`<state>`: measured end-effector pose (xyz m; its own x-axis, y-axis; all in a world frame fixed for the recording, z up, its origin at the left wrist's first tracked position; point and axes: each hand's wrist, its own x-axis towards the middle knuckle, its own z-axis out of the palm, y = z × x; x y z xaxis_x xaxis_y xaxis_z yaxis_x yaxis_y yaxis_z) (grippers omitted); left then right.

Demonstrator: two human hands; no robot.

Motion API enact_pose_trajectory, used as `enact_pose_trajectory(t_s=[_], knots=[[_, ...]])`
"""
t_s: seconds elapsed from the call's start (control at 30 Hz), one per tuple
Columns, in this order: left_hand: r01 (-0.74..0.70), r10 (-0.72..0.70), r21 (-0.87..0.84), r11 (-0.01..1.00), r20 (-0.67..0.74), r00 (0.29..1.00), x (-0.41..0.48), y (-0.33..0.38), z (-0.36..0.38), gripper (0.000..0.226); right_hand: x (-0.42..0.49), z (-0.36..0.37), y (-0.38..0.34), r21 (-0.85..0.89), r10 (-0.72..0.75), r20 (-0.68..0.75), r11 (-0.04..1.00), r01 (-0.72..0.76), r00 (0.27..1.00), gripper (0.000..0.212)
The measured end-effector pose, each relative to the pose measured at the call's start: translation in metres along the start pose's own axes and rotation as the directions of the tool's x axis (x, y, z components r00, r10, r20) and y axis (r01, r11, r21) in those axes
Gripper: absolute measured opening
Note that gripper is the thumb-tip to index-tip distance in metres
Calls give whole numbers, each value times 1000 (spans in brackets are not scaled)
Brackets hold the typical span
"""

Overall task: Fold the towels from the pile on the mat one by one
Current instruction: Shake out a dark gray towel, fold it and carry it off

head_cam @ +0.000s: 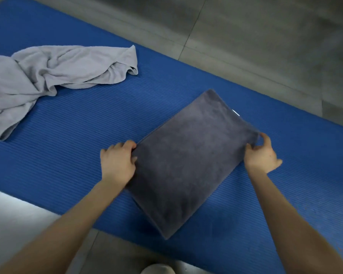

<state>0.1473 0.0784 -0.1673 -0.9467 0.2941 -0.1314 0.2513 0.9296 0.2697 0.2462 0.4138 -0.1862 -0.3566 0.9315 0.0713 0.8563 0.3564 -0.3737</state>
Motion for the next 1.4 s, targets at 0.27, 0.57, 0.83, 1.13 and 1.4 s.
enact_pose_trajectory(t_s=[0.27,0.57,0.83,1.13,1.4], knots=[[-576,580,172,799,34,814,81,107,29,25,-89,-62,131,79,454,-111,891,-448,884,43],[-872,874,-68,484,2,485,-62,104,37,20,-106,-92,197,-353,-388,-89,873,335,917,36],[-864,837,130,486,215,503,-73,66,39,37,-49,-99,229,-297,-810,213,480,826,547,30],[-862,803,129,490,318,504,-69,50,7,68,-60,-110,217,-228,-810,237,491,841,537,27],[-396,552,-386,833,614,564,-41,27,-33,33,-65,-164,193,177,-278,949,857,485,145,30]])
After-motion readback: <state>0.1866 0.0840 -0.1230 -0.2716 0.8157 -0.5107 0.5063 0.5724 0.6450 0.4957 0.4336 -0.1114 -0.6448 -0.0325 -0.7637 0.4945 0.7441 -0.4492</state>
